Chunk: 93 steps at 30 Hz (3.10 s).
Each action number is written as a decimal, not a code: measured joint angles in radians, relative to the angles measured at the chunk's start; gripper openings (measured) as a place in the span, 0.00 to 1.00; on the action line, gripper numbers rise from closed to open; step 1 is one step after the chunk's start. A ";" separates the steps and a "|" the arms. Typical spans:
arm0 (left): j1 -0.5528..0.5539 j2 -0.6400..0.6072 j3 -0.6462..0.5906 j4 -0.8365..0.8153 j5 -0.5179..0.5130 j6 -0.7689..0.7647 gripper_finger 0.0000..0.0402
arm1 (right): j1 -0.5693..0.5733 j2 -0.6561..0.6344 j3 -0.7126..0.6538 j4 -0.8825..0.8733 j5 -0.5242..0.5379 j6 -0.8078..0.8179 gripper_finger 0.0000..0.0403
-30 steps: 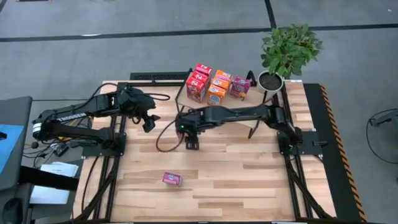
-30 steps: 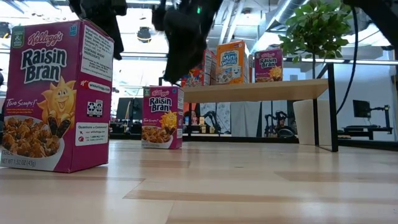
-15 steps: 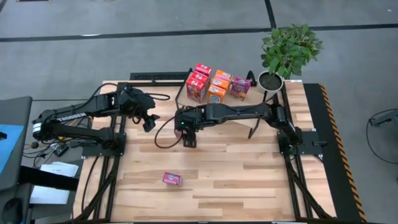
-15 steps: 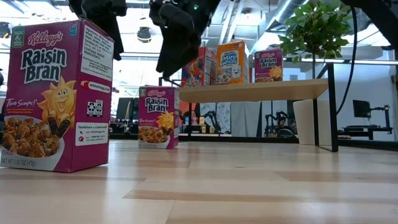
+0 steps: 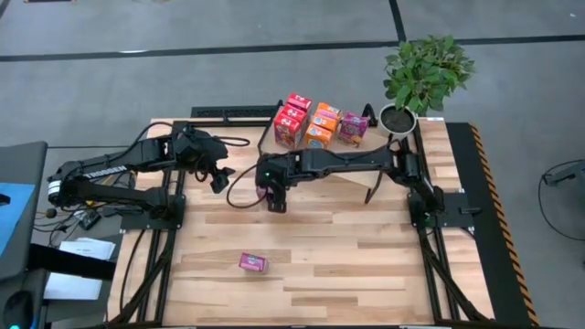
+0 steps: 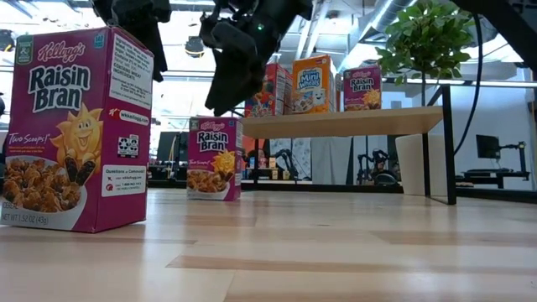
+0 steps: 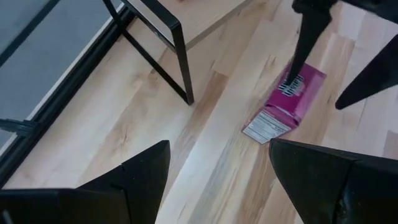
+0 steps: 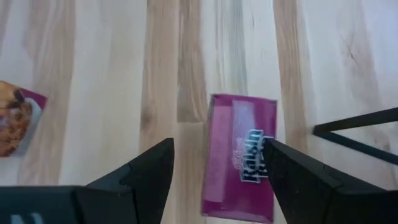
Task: Stack cereal on shelf
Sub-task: Put the top purple cereal box on the shelf aligned with the other purple cereal box
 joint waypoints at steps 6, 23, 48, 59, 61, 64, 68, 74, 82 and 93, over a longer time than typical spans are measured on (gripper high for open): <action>0.000 0.000 0.000 0.001 0.000 -0.003 0.66 | -0.004 -0.001 -0.010 0.007 -0.010 -0.008 0.68; 0.000 0.000 0.000 0.001 0.000 -0.003 0.66 | -0.033 0.000 -0.010 0.033 -0.011 -0.004 0.68; 0.000 0.000 0.000 0.001 0.000 0.005 0.66 | -0.026 0.012 -0.007 0.040 -0.015 0.022 0.68; 0.000 0.000 0.000 0.001 0.000 0.012 0.66 | -0.018 0.061 -0.009 0.013 -0.014 0.027 0.67; 0.000 0.000 0.000 0.001 0.000 0.012 0.66 | -0.016 0.061 -0.008 0.017 -0.014 0.027 0.66; 0.000 0.000 0.000 0.001 0.000 0.013 0.66 | -0.016 0.056 -0.008 0.007 -0.014 0.026 0.63; 0.000 0.000 0.000 0.001 0.000 0.013 0.66 | -0.012 0.045 -0.008 0.013 -0.014 0.026 0.56; 0.000 0.000 0.000 0.001 0.000 0.013 0.66 | -0.012 0.045 -0.007 -0.020 -0.013 0.053 0.38; 0.000 0.000 0.000 0.001 -0.001 0.013 0.66 | 0.006 0.005 0.016 -0.131 -0.023 0.093 0.26; 0.000 0.000 0.000 0.001 -0.007 0.013 0.66 | 0.065 -0.281 0.037 -0.462 0.000 0.257 0.30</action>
